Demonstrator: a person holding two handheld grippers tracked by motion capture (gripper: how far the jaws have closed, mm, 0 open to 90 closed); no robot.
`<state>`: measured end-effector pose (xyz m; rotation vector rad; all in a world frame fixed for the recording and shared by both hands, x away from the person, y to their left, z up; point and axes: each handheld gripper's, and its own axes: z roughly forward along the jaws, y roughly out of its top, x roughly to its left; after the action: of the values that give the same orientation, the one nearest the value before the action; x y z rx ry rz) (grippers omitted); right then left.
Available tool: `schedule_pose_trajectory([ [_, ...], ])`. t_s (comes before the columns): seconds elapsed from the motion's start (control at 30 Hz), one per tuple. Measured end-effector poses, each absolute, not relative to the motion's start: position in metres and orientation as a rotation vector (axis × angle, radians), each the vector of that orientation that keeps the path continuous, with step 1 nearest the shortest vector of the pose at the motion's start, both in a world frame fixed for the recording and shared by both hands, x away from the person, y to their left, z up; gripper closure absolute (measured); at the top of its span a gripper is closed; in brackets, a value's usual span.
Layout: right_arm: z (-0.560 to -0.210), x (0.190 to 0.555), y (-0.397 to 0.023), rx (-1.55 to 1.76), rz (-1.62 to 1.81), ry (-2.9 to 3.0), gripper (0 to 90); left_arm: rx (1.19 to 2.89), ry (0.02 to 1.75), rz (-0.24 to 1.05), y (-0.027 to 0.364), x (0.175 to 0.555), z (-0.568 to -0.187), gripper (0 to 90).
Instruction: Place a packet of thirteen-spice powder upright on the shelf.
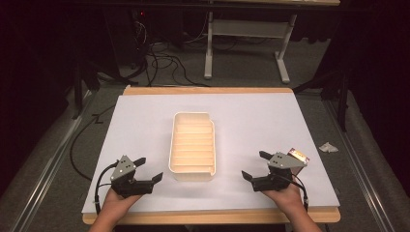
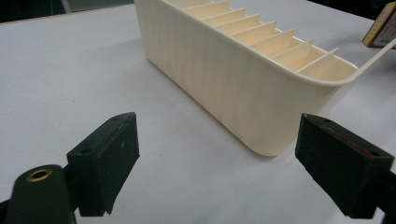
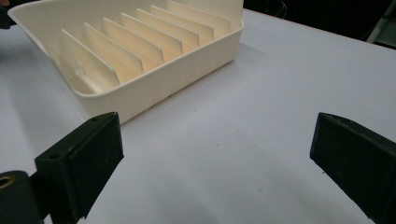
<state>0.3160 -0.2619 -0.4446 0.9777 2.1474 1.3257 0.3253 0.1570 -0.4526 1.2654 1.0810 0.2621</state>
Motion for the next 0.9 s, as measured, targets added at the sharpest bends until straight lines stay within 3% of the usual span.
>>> schedule_pose_trajectory([
  [0.9, -0.4393, 0.3153, -0.2562, 0.949, 1.314, 2.169, 0.0, 1.308, 1.065, 0.258, 0.1523, 0.3230, -0.4557, 14.7],
])
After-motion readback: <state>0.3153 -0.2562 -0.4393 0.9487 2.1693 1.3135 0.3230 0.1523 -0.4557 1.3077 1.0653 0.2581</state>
